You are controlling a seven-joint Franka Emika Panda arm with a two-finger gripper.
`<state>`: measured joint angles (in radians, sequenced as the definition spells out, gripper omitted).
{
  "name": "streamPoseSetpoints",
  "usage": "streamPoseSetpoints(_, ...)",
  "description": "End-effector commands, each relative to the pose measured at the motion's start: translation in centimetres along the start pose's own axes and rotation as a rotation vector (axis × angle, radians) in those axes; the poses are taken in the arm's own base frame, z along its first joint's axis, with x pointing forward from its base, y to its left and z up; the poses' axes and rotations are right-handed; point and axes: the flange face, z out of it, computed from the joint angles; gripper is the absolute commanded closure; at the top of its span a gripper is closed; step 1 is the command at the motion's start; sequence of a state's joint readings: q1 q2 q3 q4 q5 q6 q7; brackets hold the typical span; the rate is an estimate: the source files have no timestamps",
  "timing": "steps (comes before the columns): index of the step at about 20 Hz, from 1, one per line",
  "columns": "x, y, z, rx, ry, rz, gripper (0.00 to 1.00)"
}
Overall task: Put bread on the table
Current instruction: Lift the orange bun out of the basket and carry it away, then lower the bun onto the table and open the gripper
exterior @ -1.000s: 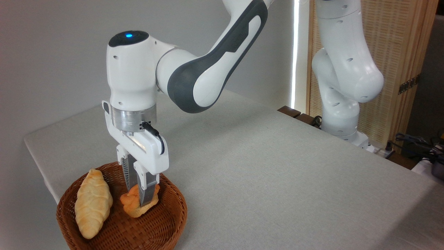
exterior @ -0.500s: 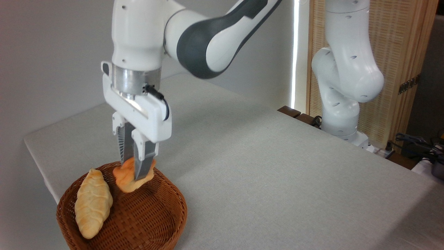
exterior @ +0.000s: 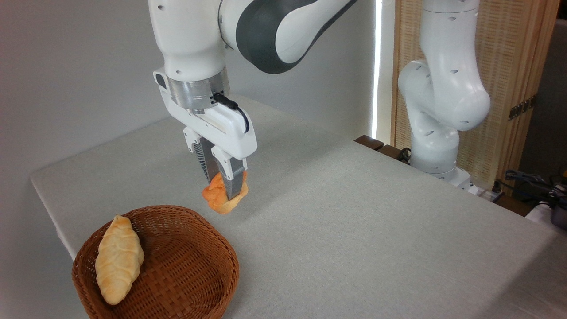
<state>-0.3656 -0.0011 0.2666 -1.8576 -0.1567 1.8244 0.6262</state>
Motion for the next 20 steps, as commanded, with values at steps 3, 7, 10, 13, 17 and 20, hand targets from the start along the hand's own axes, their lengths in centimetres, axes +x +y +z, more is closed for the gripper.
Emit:
streamPoseSetpoints(3, 1.0, 3.3, 2.4, -0.038, -0.040, -0.016, 0.15)
streamPoseSetpoints(7, 2.1, 4.9, 3.0, -0.033, -0.049, 0.019, 0.00)
streamPoseSetpoints(10, 2.9, 5.6, 3.4, -0.026, -0.044, 0.034, 0.00)
streamPoseSetpoints(13, 3.5, 5.3, 3.9, -0.007, -0.019, 0.036, 0.00)
streamPoseSetpoints(17, 3.6, 5.4, 3.9, -0.005, -0.015, 0.041, 0.00)
streamPoseSetpoints(20, 3.7, 5.2, 3.3, 0.000, -0.005, 0.040, 0.00)
